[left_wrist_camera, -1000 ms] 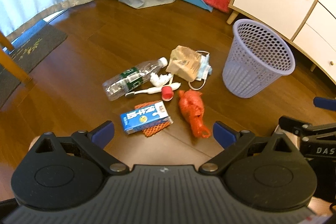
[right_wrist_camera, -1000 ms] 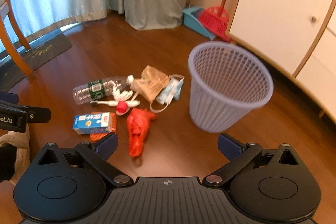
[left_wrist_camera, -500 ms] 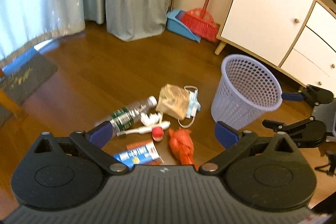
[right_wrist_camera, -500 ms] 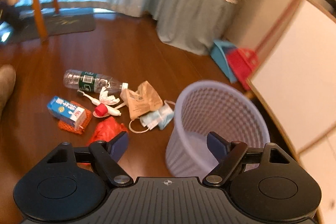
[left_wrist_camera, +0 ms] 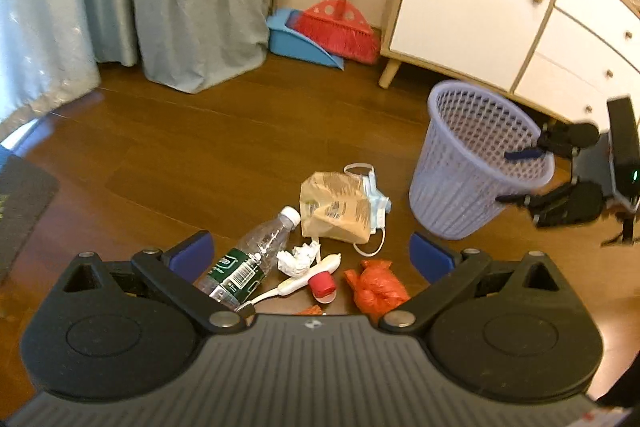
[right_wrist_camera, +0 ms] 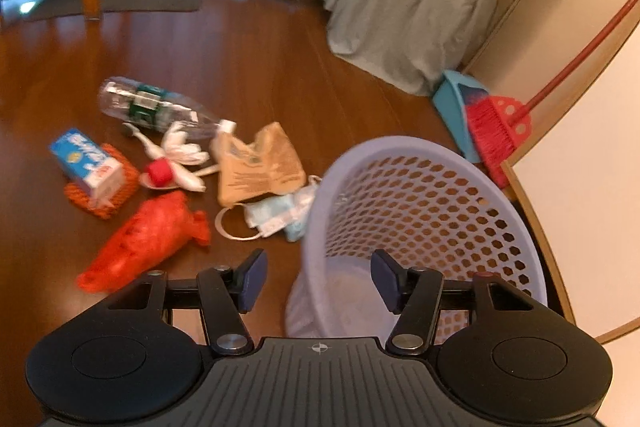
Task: Collect trash
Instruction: 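Grasp the lavender wastebasket rim with the right gripper and lift it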
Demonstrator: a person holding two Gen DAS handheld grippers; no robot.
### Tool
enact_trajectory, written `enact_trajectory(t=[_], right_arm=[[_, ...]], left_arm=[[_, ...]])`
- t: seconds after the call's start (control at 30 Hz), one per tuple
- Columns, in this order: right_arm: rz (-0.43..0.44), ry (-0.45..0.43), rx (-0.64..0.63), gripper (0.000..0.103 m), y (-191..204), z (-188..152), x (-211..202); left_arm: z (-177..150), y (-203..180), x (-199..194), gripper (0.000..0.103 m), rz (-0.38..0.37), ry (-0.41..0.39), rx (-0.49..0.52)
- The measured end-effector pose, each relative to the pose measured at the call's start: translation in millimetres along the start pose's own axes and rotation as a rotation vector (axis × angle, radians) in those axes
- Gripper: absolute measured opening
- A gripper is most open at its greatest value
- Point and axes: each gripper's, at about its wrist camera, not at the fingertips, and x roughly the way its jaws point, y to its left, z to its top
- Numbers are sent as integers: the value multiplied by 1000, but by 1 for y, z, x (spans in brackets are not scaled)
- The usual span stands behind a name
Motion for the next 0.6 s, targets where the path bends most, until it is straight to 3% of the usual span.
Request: enact_trajectory(t=[0.13, 0.3, 0.47, 0.53, 0.6], right_arm=[[-1, -31, 83, 45, -5, -3, 19], [-10, -44, 75, 35, 3, -5, 37], [4, -49, 58, 28, 0, -7, 44], [27, -49, 85, 28, -3, -8, 44], [24, -56, 91, 25, -2, -9, 46]], left_arm=[[-21, 12, 29, 101, -13, -25, 5], [-46, 15, 46, 101, -34, -56, -46], [-60, 11, 44, 101, -19, -111, -77], [-64, 14, 39, 101, -11, -107, -130], [-68, 15, 39, 101, -11, -86, -118]])
